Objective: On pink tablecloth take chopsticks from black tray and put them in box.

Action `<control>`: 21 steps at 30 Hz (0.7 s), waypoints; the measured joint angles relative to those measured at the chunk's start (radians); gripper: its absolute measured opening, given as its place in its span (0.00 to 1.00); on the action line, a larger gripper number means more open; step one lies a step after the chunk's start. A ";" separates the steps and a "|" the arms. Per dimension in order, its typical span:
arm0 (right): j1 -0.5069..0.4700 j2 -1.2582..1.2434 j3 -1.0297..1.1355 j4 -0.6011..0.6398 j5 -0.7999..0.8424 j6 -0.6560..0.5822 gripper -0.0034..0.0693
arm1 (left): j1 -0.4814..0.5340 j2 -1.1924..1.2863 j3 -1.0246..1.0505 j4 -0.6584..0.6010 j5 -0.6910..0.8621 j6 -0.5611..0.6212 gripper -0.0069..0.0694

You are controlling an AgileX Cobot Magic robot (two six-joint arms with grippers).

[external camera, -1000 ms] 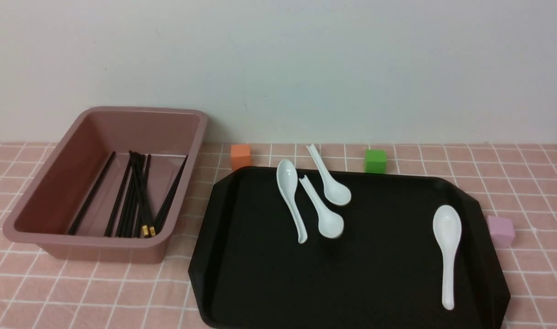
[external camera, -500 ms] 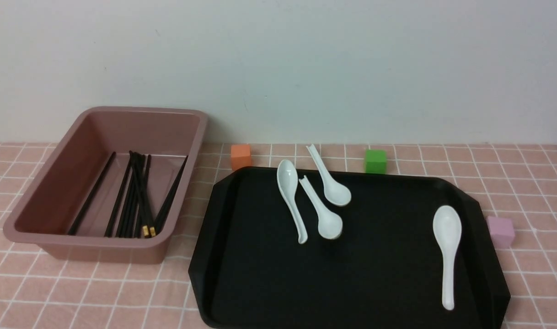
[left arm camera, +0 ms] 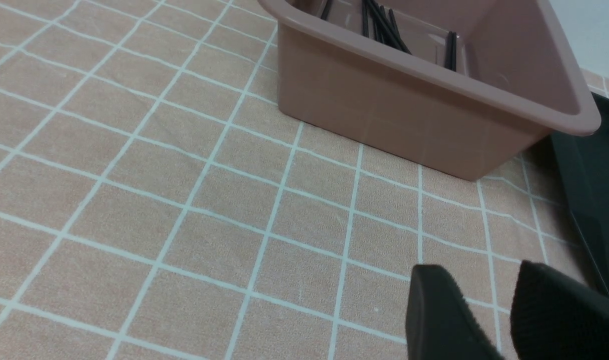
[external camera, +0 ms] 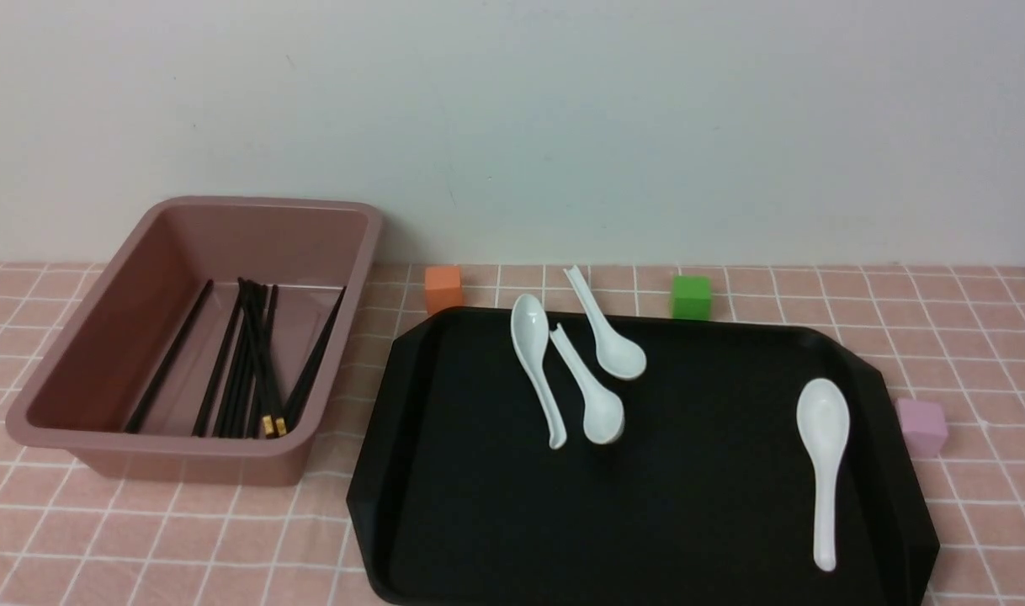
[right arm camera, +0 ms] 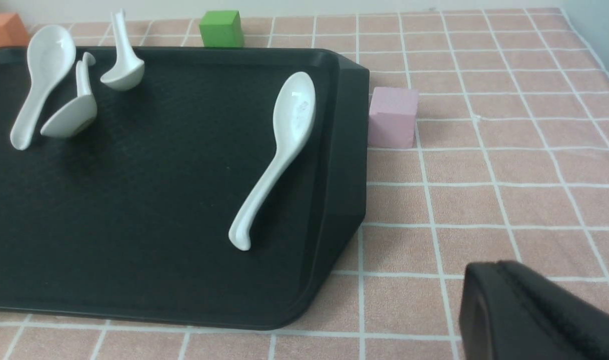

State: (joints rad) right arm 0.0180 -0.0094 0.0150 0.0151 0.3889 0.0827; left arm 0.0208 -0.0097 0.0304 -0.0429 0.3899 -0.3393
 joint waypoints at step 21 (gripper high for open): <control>0.000 0.000 0.000 0.000 0.000 0.000 0.07 | 0.000 0.000 0.000 0.000 0.000 0.000 0.40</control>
State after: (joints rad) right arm 0.0180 -0.0094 0.0150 0.0151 0.3889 0.0827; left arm 0.0208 -0.0097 0.0304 -0.0429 0.3899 -0.3393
